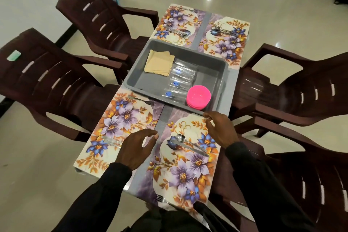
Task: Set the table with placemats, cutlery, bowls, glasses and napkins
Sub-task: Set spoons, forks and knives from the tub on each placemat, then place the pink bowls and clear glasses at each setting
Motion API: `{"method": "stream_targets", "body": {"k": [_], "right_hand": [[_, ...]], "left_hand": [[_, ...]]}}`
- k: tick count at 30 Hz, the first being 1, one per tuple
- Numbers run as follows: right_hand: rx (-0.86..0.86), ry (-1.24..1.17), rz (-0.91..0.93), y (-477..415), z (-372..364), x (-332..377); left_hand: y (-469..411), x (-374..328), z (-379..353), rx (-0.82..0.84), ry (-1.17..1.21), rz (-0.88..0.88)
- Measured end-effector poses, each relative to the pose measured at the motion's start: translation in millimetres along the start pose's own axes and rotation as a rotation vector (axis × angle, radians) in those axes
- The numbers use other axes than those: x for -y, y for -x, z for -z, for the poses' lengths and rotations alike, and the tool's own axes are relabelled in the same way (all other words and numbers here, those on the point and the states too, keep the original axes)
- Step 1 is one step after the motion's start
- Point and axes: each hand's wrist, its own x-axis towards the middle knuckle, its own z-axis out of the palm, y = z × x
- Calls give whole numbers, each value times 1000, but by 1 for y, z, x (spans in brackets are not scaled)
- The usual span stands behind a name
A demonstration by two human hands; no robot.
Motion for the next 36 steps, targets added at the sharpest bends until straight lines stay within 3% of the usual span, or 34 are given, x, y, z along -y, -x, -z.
{"method": "stream_targets", "body": {"k": [8,17,28,36], "right_hand": [[-24,29,48,-23,-3,10],[-43,47,-34,-38,-12,21],[-258,-40,-314,-84,-22,39],[-193,-24,-544,-129,-47,20]], "left_hand": [[-13,-2,10,-10,-1,21],[-52,30,25,17,92,-20],[-99,64,57,68,231,-102],[-119,75,66,92,313,-63]]}}
